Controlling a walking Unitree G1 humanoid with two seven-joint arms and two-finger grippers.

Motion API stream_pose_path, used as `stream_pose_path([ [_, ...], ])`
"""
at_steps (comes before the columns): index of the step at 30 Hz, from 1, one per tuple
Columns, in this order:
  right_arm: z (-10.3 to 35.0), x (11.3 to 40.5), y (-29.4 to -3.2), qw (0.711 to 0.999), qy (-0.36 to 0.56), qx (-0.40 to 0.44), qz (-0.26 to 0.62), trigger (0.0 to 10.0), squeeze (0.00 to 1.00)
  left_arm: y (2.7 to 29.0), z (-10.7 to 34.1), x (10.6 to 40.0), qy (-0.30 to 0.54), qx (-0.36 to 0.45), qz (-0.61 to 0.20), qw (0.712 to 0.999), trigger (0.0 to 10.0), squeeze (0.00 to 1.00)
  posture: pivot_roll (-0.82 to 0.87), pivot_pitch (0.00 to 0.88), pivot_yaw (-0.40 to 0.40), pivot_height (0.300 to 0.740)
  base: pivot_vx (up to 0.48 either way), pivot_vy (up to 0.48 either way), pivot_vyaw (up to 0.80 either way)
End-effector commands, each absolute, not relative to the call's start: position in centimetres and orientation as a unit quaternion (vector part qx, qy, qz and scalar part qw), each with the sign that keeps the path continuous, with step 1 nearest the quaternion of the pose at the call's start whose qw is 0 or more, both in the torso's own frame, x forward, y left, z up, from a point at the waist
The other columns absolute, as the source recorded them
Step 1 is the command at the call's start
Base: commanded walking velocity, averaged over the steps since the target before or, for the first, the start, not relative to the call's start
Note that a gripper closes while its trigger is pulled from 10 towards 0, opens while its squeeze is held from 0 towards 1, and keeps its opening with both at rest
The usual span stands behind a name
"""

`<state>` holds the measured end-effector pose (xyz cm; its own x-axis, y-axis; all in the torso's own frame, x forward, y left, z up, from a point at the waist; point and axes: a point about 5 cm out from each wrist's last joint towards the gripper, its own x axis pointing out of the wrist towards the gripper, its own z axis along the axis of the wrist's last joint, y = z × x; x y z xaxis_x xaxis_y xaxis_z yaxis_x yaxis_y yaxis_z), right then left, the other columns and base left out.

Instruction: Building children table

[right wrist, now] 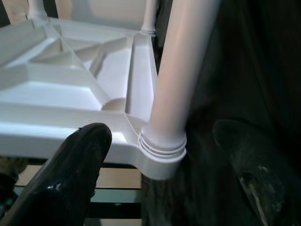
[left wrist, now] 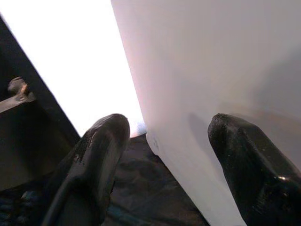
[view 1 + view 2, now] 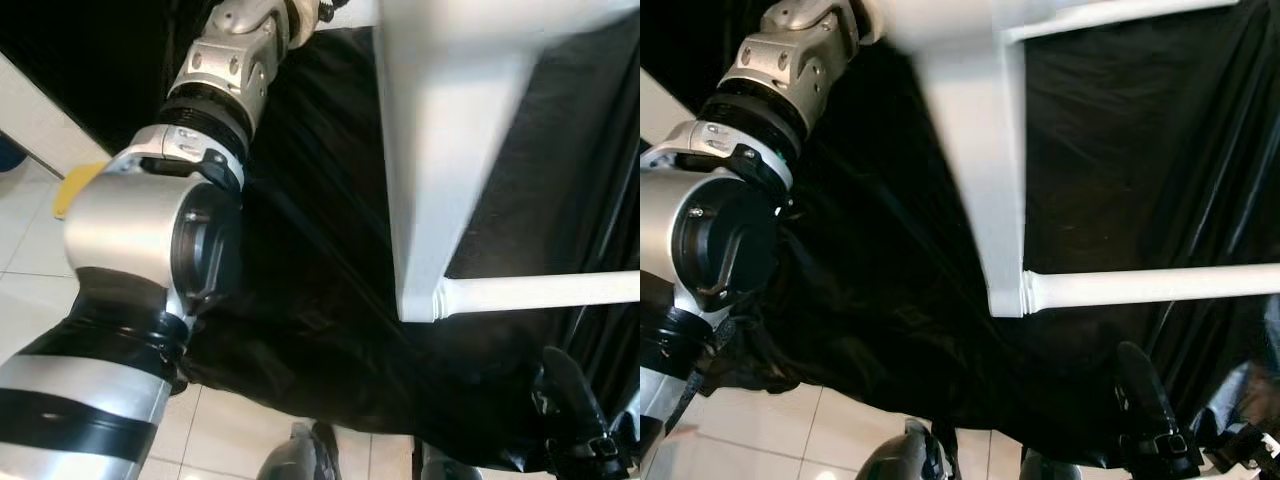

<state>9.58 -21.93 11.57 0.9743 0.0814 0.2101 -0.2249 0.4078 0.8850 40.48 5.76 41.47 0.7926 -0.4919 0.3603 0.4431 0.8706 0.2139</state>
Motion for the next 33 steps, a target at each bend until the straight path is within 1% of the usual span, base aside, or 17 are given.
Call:
stream_pose_path([
  [1,5.9,4.3,-20.5,0.79,-0.006,0.603,-0.113,10.0,0.0,5.9,41.4,40.5,-0.207,0.059,-0.249,0.944,10.0,0.0,-0.33,0.272,0.267,0.74,0.0,0.0,0.0],
  [5,6.4,4.0,-21.1,0.804,-0.033,0.585,-0.096,10.0,0.0,5.6,41.3,40.5,-0.205,0.059,-0.253,0.944,10.0,0.0,-0.34,0.271,0.27,0.74,0.0,0.0,0.0],
  [6,7.0,4.1,-21.5,0.819,-0.047,0.566,-0.082,10.0,0.0,5.3,41.1,40.5,-0.204,0.06,-0.259,0.942,10.0,0.0,-0.34,0.272,0.271,0.74,0.0,0.0,0.0],
  [7,8.5,5.1,-22.4,0.835,-0.081,0.541,-0.055,10.0,0.0,5.0,40.9,40.5,-0.202,0.064,-0.266,0.94,10.0,0.0,-0.34,0.267,0.267,0.74,0.0,0.0,0.0],
  [11,9.8,5.9,-23.0,0.844,-0.106,0.525,-0.036,10.0,0.0,4.9,40.7,40.5,-0.201,0.065,-0.269,0.94,10.0,0.0,-0.34,0.264,0.262,0.74,0.0,0.0,0.0],
  [13,12.4,7.7,-23.2,0.856,-0.136,0.498,-0.011,10.0,0.0,4.8,40.4,40.5,-0.198,0.067,-0.273,0.939,10.0,0.0,-0.33,0.26,0.257,0.74,0.0,0.0,0.0],
  [14,12.4,7.7,-23.2,0.856,-0.136,0.498,-0.011,10.0,0.0,4.8,40.4,40.5,-0.198,0.067,-0.273,0.939,10.0,0.0,-0.33,0.26,0.257,0.74,0.0,0.0,0.0],
  [15,15.8,9.8,-22.8,0.864,-0.171,0.473,0.015,10.0,0.0,4.8,40.0,40.6,-0.194,0.071,-0.277,0.938,10.0,0.0,-0.33,0.257,0.253,0.74,0.0,0.0,0.0],
  [16,15.8,9.8,-22.8,0.864,-0.171,0.473,0.015,10.0,0.0,4.8,40.0,40.6,-0.194,0.071,-0.277,0.938,10.0,0.0,-0.33,0.257,0.253,0.74,0.0,0.0,0.0],
  [18,18.0,11.3,-22.7,0.869,-0.199,0.45,0.042,10.0,0.0,4.8,39.5,40.7,-0.189,0.075,-0.281,0.938,10.0,0.0,-0.32,0.254,0.25,0.74,0.0,0.0,0.0],
  [19,18.0,11.3,-22.7,0.869,-0.199,0.45,0.042,10.0,0.0,4.8,39.5,40.7,-0.189,0.075,-0.281,0.938,10.0,0.0,-0.32,0.254,0.25,0.74,0.0,0.0,0.0],
  [20,19.4,13.2,-23.0,0.871,-0.225,0.435,0.051,10.0,0.0,4.8,38.6,40.8,-0.181,0.082,-0.285,0.938,10.0,0.0,-0.3,0.248,0.243,0.74,0.0,0.0,0.0],
  [21,19.4,13.2,-23.0,0.871,-0.225,0.435,0.051,10.0,0.0,4.8,38.6,40.8,-0.181,0.082,-0.285,0.938,10.0,0.0,-0.3,0.248,0.243,0.74,0.0,0.0,0.0],
  [23,20.2,14.9,-23.1,0.871,-0.239,0.424,0.065,10.0,0.0,4.9,37.9,41.0,-0.172,0.087,-0.29,0.937,10.0,0.0,-0.29,0.245,0.238,0.74,0.0,0.0,0.0],
  [28,20.6,18.2,-23.4,0.868,-0.241,0.429,0.064,10.0,0.0,5.4,36.3,41.3,-0.155,0.094,-0.289,0.94,10.0,0.0,-0.25,0.237,0.217,0.74,0.0,0.0,0.0],
  [29,20.6,18.2,-23.4,0.868,-0.241,0.429,0.064,10.0,0.0,5.4,36.3,41.3,-0.155,0.094,-0.289,0.94,10.0,0.0,-0.25,0.237,0.217,0.74,0.0,0.0,0.0],
  [33,20.5,20.1,-23.6,0.872,-0.234,0.425,0.056,10.0,0.0,6.2,34.9,41.6,-0.141,0.099,-0.285,0.943,10.0,0.0,-0.23,0.232,0.208,0.74,0.0,0.0,0.0],
])
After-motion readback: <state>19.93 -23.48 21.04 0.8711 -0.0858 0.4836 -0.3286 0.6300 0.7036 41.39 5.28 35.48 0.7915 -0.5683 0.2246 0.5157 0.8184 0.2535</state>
